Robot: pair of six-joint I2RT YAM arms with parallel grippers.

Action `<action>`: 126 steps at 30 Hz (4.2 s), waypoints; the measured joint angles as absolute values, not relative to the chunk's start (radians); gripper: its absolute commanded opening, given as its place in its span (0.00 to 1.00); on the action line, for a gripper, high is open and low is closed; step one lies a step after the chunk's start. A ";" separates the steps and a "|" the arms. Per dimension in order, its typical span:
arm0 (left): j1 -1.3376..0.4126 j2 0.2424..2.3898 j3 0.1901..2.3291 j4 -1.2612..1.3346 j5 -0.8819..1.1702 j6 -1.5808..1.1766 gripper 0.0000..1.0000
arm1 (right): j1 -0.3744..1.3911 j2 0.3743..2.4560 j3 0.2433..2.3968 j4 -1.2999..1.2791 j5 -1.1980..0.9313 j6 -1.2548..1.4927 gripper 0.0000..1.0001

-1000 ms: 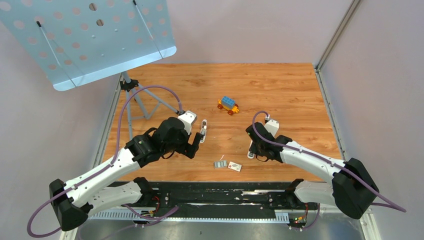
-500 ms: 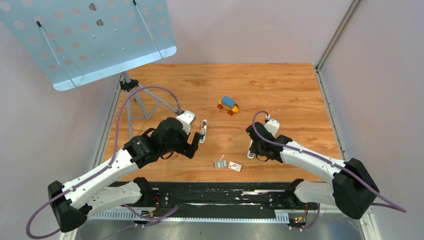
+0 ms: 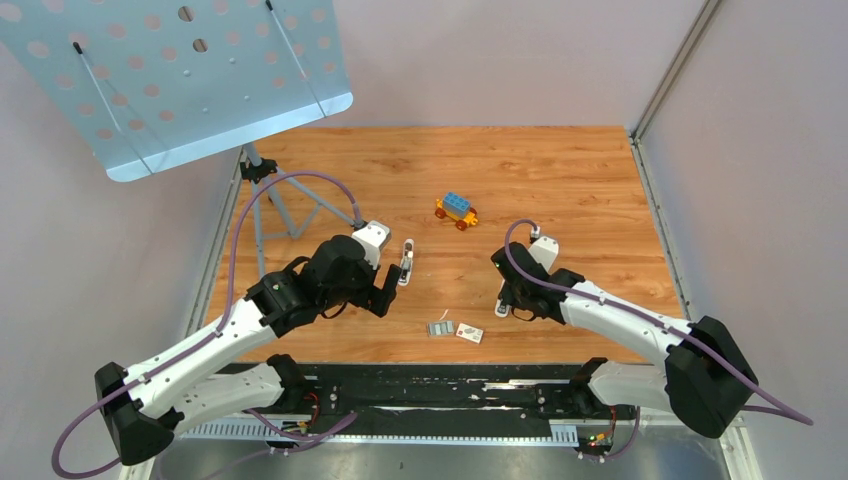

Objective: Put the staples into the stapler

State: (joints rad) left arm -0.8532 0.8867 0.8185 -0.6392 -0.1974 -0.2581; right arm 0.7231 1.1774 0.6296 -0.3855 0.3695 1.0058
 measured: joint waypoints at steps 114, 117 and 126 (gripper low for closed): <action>-0.853 0.838 0.803 -0.645 -0.240 -0.259 1.00 | 0.698 1.209 0.658 -0.382 0.332 0.869 0.28; -0.853 0.838 0.803 -0.645 -0.240 -0.259 1.00 | 0.698 1.217 0.655 -0.376 0.329 0.869 0.28; -0.853 0.838 0.803 -0.645 -0.240 -0.259 1.00 | 0.698 1.249 0.650 -0.355 0.320 0.871 0.25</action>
State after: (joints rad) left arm -0.8532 0.8379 0.8032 -0.6445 -0.2398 -0.2588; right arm 0.6975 1.2491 0.6498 -0.3546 0.3202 0.8707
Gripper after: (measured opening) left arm 0.997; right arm 0.269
